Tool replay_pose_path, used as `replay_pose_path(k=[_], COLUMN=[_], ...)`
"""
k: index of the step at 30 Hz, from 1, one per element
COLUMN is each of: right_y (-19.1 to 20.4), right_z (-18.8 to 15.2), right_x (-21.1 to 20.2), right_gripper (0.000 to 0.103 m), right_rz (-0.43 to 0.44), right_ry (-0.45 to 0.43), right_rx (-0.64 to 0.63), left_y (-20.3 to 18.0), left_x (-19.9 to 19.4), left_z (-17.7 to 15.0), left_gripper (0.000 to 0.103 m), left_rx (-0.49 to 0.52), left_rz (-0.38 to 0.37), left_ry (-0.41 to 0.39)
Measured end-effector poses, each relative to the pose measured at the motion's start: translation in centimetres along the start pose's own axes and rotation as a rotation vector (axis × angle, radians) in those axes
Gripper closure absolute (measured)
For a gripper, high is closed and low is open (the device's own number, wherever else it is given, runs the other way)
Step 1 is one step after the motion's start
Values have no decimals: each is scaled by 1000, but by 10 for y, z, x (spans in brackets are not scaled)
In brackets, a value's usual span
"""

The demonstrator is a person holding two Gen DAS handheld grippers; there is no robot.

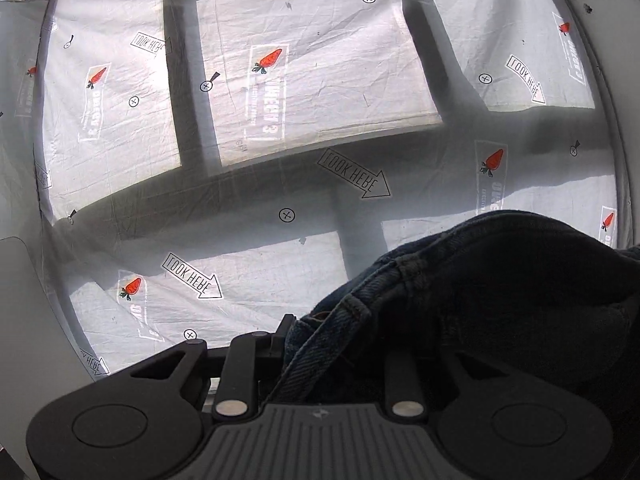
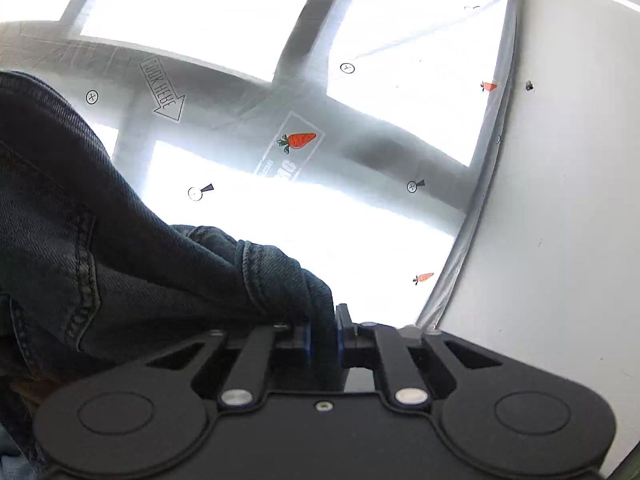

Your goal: Fold clothes

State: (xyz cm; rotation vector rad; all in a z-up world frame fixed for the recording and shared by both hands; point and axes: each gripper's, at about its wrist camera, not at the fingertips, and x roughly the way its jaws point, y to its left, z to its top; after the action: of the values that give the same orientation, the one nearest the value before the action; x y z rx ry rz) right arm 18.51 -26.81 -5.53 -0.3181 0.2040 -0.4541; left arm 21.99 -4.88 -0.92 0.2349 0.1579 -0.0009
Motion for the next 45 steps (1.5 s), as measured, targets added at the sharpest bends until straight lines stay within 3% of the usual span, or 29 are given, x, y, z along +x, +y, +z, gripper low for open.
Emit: replay_pose_path(k=[4,7,10,13,16,18,20,23,26,28,30,31,33,38,41,42,43,45], right_y=[-20,-37,-52,-49,-33,-11,21,81,128,145,144,140,129,96,76,71,66,56], right_z=[74,122,155,160,140,114,83,23,-35,-58,-66,-66,-67,-82,-102,-109,-116,-128], right_x=[-20,-43,-66,-78,-86,-94,-103,-107,-115,-124,-132,-132,-122,-80,-68,-65,-61,-54], right_gripper=[91,91,91,91,91,91,91,87,74,62,56,49,42,41,41,41,41,41], right_rz=[-121,-186,-169,-99,33,197,375,613,733,755,759,758,716,544,452,424,404,380], right_ry=[-274,-446,-541,-561,-487,-377,-250,31,251,300,298,300,320,452,503,525,548,590], right_rx=[-37,-36,-12,-19,-24,-4,-1,1,-38,-130,-158,-148,-113,-11,9,13,21,48], left_y=[30,53,74,85,101,113,128,153,169,166,162,162,171,218,245,248,249,244], left_x=[-28,-47,-65,-74,-75,-72,-61,-34,-17,-15,-27,-33,-40,-50,-64,-68,-70,-68], left_z=[69,102,123,116,87,61,25,-46,-118,-161,-174,-180,-178,-163,-143,-135,-127,-113], left_gripper=[76,75,75,75,75,75,74,72,71,71,68,66,50,44,43,37,34,31], left_rx=[-83,-146,-194,-182,-174,-171,-185,-206,-319,-317,-270,-252,-265,-397,-452,-434,-411,-363], left_rz=[10,3,-1,40,73,105,153,161,104,110,138,150,159,255,417,457,474,441], left_ry=[-198,-294,-357,-330,-213,-103,63,416,678,823,815,810,795,743,623,581,546,483])
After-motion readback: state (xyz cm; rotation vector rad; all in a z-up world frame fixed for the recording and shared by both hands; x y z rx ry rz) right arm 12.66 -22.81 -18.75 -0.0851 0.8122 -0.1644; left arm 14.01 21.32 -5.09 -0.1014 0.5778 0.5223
